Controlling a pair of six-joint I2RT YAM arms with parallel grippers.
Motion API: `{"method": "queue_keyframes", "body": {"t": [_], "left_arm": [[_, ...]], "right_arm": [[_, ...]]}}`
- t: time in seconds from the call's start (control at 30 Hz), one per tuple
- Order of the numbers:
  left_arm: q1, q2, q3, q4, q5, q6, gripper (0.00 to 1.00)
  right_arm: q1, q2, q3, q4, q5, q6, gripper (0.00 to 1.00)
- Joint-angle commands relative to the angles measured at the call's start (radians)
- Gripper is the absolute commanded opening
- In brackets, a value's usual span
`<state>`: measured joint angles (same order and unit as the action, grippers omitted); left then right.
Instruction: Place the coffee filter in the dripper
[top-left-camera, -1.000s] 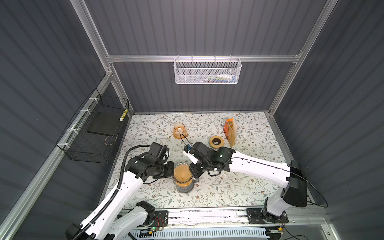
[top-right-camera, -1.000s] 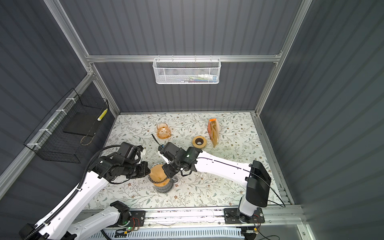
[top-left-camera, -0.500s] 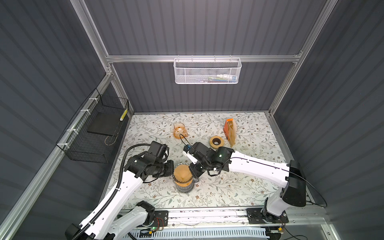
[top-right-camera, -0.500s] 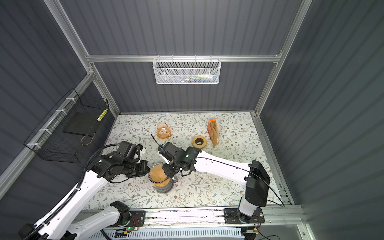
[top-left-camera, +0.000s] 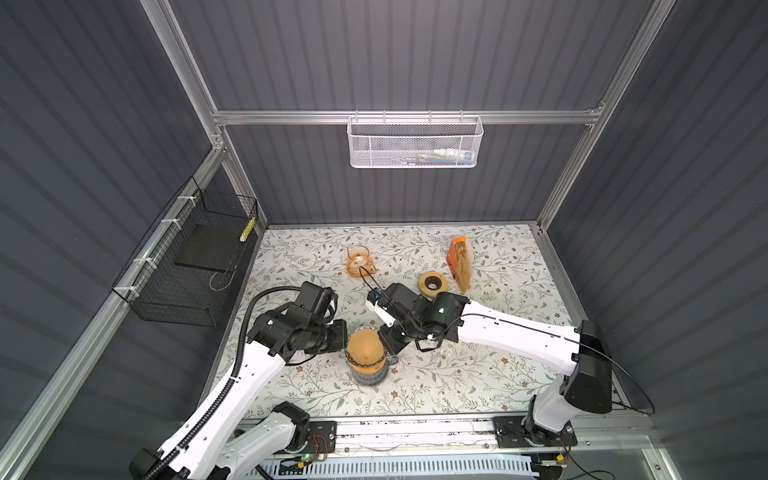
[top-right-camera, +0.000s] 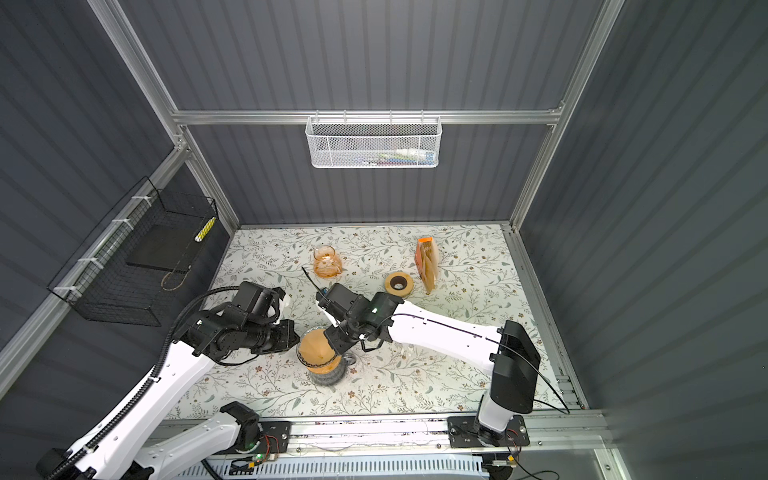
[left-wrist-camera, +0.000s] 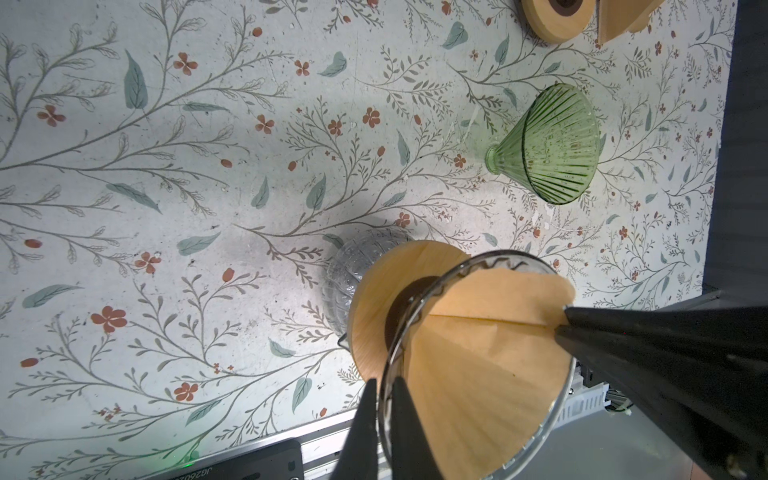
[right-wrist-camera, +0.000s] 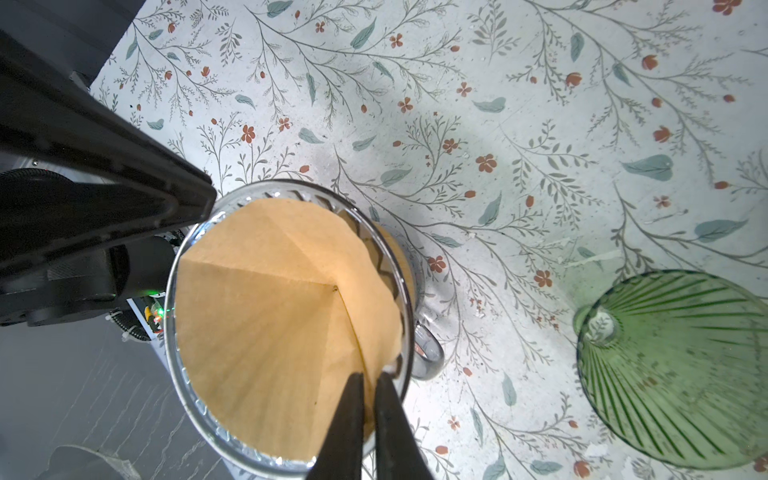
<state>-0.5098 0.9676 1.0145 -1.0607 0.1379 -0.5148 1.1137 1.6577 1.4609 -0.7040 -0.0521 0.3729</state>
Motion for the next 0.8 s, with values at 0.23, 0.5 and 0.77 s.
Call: {"method": "queue_keyframes", "body": {"t": [0.23,0.5,0.77], "left_arm": [[-0.003,-0.018,0.022,-0.012,-0.006,0.015,0.11],[-0.003,-0.017,0.026,-0.010,-0.007,0.015,0.11],[-0.003,-0.011,0.043,-0.017,-0.053,0.003,0.10]], "right_arm": [[0.002,-0.022,0.033,-0.033,0.026,-0.012,0.19],[0.004,-0.039,0.041,-0.038,0.032,-0.006,0.24],[0.005,-0.063,0.042,-0.035,0.040,-0.003,0.26]]}}
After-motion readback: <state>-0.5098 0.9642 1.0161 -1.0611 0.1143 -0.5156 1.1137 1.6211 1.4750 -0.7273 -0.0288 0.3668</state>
